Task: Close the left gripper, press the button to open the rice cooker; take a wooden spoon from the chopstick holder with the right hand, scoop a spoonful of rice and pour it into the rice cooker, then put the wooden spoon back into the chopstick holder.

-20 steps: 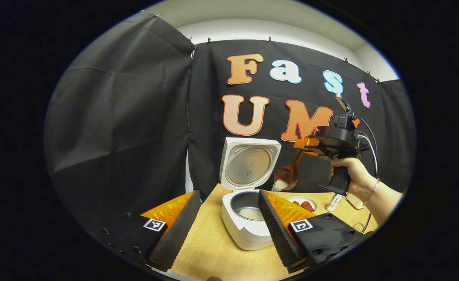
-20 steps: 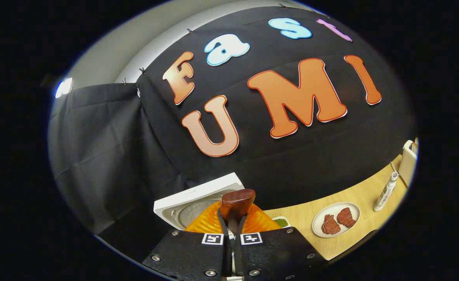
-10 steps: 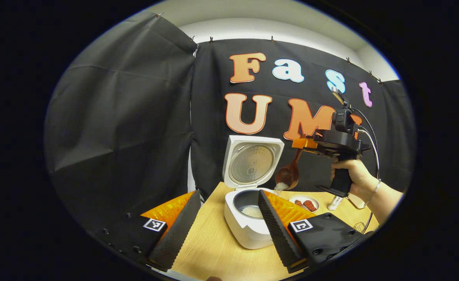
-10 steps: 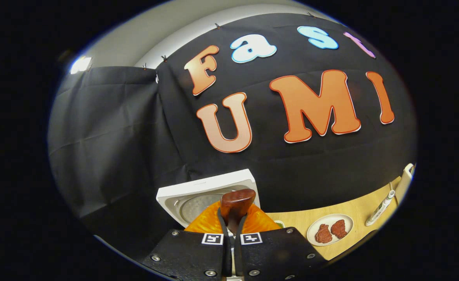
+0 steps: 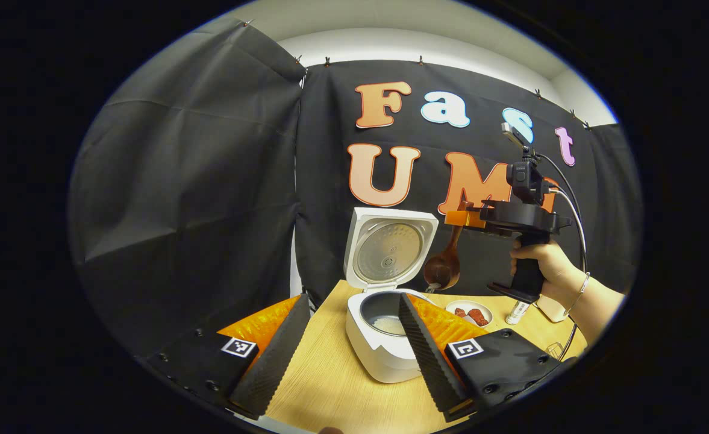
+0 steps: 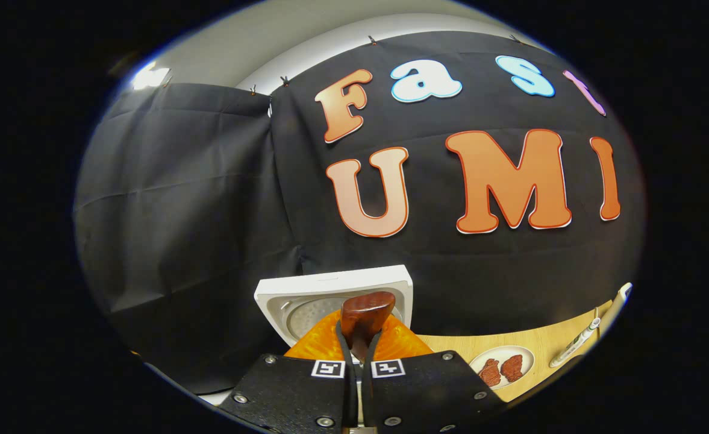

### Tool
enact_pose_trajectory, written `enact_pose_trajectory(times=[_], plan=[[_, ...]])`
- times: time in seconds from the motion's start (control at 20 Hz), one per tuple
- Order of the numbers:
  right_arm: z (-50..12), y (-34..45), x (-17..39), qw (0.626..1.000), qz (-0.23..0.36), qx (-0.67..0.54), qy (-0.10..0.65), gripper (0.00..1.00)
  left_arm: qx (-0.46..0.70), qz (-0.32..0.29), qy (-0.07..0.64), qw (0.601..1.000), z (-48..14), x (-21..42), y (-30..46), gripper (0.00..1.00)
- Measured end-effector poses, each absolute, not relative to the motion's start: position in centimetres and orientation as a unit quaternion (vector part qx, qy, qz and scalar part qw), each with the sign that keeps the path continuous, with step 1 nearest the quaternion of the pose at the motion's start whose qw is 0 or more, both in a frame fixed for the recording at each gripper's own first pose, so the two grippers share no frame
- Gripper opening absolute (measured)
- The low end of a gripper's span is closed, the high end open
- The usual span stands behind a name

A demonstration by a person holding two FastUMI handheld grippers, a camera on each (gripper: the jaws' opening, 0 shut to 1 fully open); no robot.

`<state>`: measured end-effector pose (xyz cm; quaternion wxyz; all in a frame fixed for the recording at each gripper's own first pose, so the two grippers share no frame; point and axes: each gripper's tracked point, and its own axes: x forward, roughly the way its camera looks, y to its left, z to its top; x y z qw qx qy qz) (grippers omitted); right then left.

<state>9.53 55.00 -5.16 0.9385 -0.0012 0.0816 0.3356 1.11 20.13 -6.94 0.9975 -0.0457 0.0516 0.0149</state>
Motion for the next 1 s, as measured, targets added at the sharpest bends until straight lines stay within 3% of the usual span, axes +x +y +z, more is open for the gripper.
enact_pose_trajectory(times=[0.5,1.0], plan=[[-5.8,56.2,8.0,0.927,0.364,-0.073,0.049,0.02,-0.042,0.019,0.051,0.998,-7.0,0.9,20.5,1.0],[-4.2,51.2,8.4,0.937,0.341,0.005,0.073,0.02,-0.044,0.019,0.045,0.998,-6.3,1.3,20.3,1.0]])
